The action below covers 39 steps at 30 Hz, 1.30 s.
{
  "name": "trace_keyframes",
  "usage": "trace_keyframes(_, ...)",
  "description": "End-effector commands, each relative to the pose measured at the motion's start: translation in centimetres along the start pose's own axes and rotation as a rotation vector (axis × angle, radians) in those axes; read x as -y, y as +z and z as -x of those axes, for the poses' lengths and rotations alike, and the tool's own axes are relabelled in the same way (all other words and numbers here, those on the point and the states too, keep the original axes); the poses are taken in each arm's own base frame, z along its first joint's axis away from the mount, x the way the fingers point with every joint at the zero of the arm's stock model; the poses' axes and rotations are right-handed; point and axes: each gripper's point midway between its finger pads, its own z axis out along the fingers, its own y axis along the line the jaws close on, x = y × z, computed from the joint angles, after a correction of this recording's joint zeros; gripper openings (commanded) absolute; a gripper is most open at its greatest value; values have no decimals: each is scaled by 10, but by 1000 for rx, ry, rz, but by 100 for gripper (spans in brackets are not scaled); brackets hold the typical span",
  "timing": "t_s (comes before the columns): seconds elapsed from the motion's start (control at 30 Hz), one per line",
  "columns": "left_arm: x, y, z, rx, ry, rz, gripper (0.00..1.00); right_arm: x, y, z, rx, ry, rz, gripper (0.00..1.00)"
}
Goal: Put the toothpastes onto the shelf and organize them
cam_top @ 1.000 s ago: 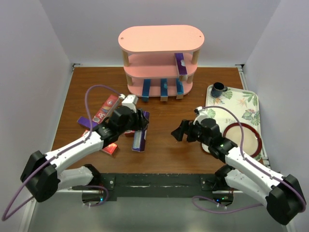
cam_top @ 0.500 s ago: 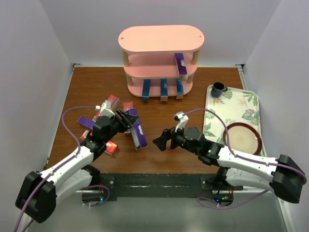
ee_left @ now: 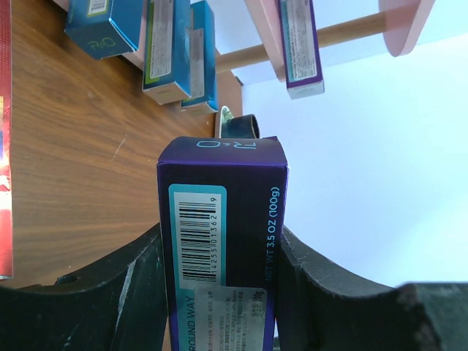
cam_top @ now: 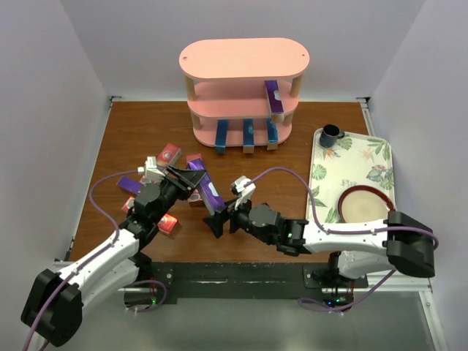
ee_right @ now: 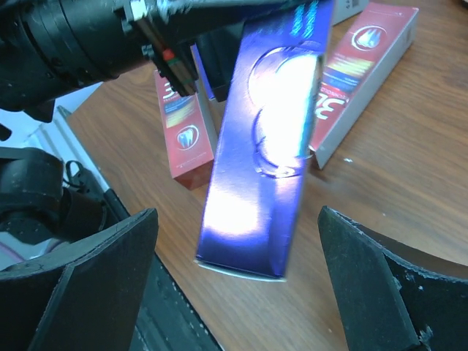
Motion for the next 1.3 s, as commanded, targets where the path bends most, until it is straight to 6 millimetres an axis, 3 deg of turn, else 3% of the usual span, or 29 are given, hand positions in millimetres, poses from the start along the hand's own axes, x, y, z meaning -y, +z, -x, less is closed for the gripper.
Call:
trace_keyframes(0.0, 27, -4, 19, 85, -58, -104, 49, -11, 11, 32, 126, -21, -44, 92)
trace_keyframes(0.13, 27, -7, 18, 83, -77, -110, 49, -14, 16, 31, 134, -42, -66, 82)
trace_keyframes(0.43, 29, -11, 19, 90, -90, -129, 49, -13, 17, 29, 143, -61, -102, 40)
trace_keyframes(0.47, 31, -11, 19, 90, -85, -136, 51, -14, 16, 29, 144, -61, -100, 33)
trace_keyframes(0.57, 34, -11, 20, 92, -29, -140, 57, -12, 15, 31, 144, -63, -112, 24)
trace_keyframes(0.63, 32, -9, 21, 89, 11, -109, 64, -9, 13, 35, 145, -69, -135, 23)
trace_keyframes(0.7, 25, -10, 24, 101, 78, -67, 76, -6, 11, 38, 138, -86, -156, 22)
trace_keyframes(0.77, 34, -12, 35, 145, 150, -60, 89, -3, 9, 42, 142, -91, -181, 21)
trace_keyframes(0.8, 27, -14, 37, 147, 182, -17, 93, -2, 9, 44, 132, -100, -190, 20)
trace_keyframes(0.83, 41, -17, 49, 191, 211, -23, 96, -2, 9, 44, 127, -104, -200, 20)
trace_keyframes(0.87, 42, -19, 55, 209, 281, -5, 100, 2, 9, 46, 127, -114, -225, 20)
trace_keyframes(0.9, 36, -22, 58, 208, 324, 45, 100, 3, 8, 49, 122, -133, -239, 20)
trace_keyframes(0.93, 54, -27, 72, 256, 361, 41, 100, 5, 9, 52, 121, -143, -256, 20)
trace_keyframes(0.97, 56, -31, 79, 272, 447, 68, 100, 9, 9, 49, 99, -177, -279, 20)
trace_keyframes(1.0, 50, -36, 83, 267, 494, 121, 100, 11, 10, 60, 112, -178, -306, 20)
trace_keyframes(1.07, 62, -49, 103, 317, 619, 174, 100, 20, 13, 58, 71, -212, -351, 20)
trace_keyframes(1.1, 56, -55, 106, 309, 667, 226, 100, 25, 16, 72, 88, -203, -376, 20)
trace_keyframes(1.13, 66, -64, 116, 344, 700, 235, 100, 28, 17, 76, 92, -205, -391, 20)
trace_keyframes(1.23, 60, -80, 126, 346, 847, 300, 100, 44, 24, 97, 100, -210, -434, 20)
trace_keyframes(1.27, 55, -83, 128, 335, 909, 322, 100, 58, 26, 105, 97, -217, -473, 20)
